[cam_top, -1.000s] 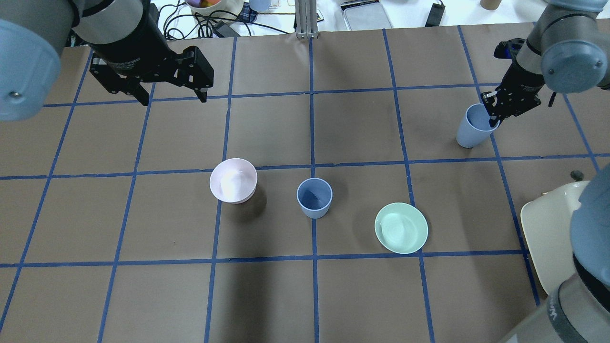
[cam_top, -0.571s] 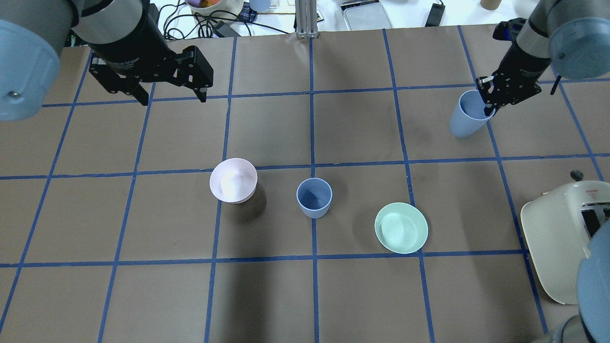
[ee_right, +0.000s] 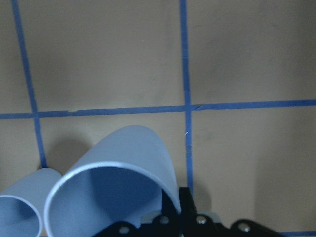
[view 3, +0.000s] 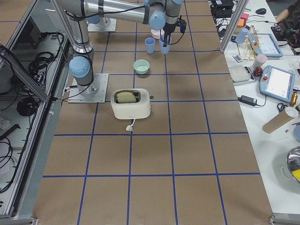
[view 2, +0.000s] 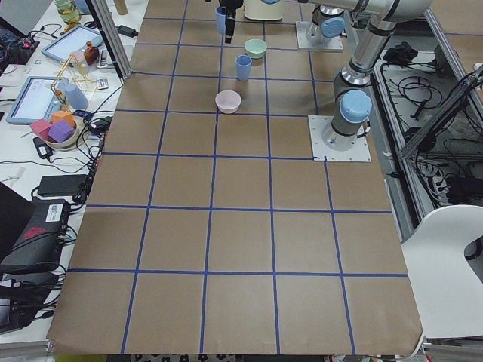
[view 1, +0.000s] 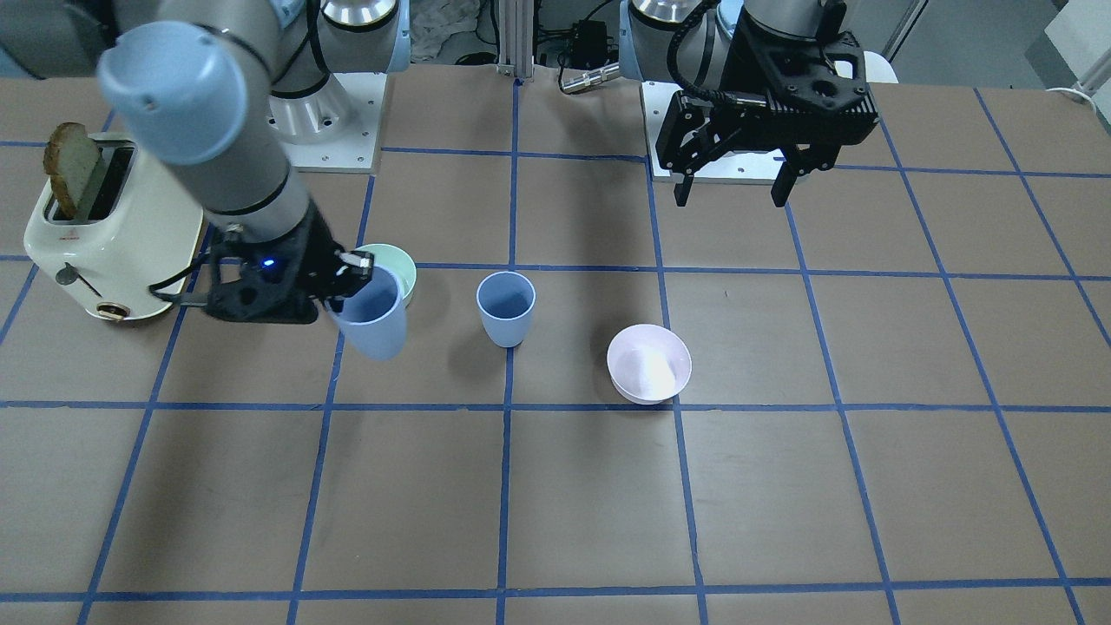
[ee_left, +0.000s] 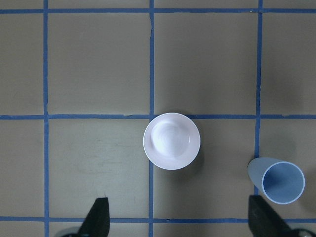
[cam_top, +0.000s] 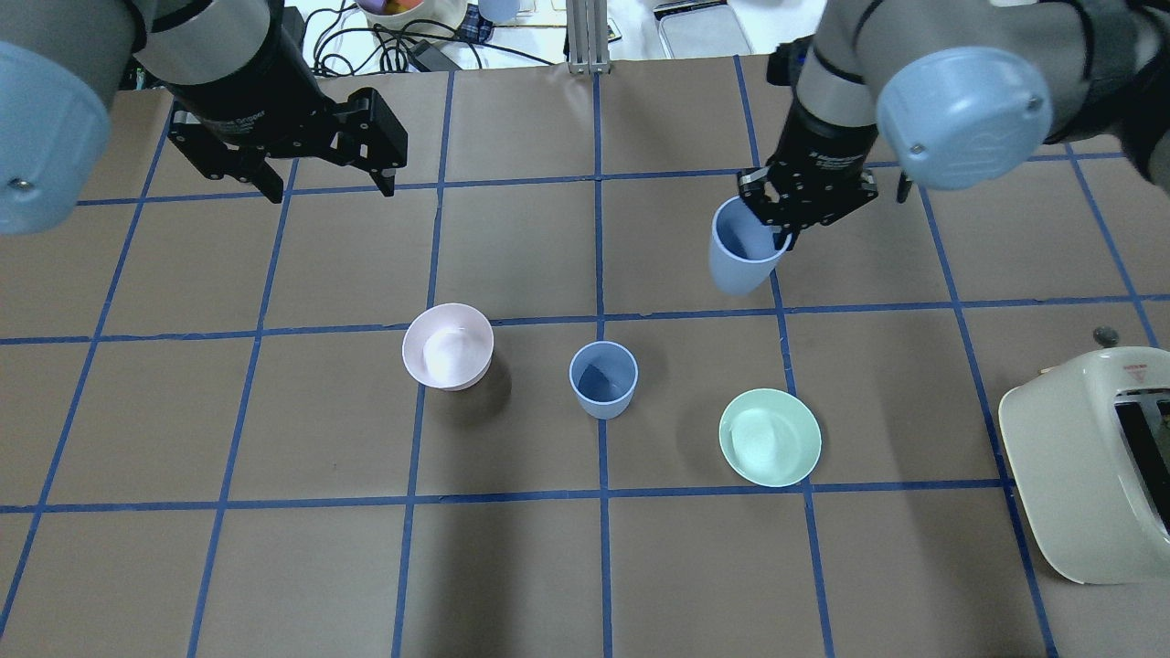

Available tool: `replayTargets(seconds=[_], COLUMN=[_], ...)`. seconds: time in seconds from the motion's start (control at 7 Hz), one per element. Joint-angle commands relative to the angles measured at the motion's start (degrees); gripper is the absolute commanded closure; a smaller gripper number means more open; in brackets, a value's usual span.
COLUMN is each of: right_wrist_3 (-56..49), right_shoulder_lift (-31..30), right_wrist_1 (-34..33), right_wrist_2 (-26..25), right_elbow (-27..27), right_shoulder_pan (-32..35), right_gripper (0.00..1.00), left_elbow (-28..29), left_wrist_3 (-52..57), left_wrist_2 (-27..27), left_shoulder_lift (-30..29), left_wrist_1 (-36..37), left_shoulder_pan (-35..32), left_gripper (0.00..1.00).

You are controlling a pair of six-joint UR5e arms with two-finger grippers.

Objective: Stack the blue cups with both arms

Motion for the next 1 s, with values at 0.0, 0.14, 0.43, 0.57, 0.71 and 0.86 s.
replayTargets(seconds=[0.0,0.14,0.43,0.57,0.71,0.86], right_wrist_3=[9.78,14.25,15.69,15.88,16.23,16.66], right_shoulder_lift=[-3.34,-3.97,-3.36,-3.36,-2.75,-2.31], right_wrist_1=[-1.57,-5.93,-12.12,-12.22,-11.78,-12.13], right_wrist_2=[0.31,0.13,0.22,0.31,0.48,0.48], right_elbow=[4.25,7.59,9.64,9.56,9.82,10.34], right_shoulder_pan=[10.03,12.58,13.48,13.48,13.48,13.48], right_gripper=[1.0,1.0,1.0,1.0,1.0,1.0], left_elbow=[-0.02,-0.02,-0.02,-0.02,-0.02,-0.02], left_wrist_3=[0.0,0.0,0.0,0.0,0.0,0.0], left_wrist_2=[0.0,0.0,0.0,0.0,0.0,0.0], left_shoulder_lift=[0.08,0.08,0.08,0.08,0.08,0.08], left_wrist_1=[-0.07,-0.07,-0.07,-0.07,-0.07,-0.07], left_shoulder_pan=[-0.04,0.05,-0.04,-0.04,-0.04,-0.04], left_gripper=[0.0,0.0,0.0,0.0,0.0,0.0])
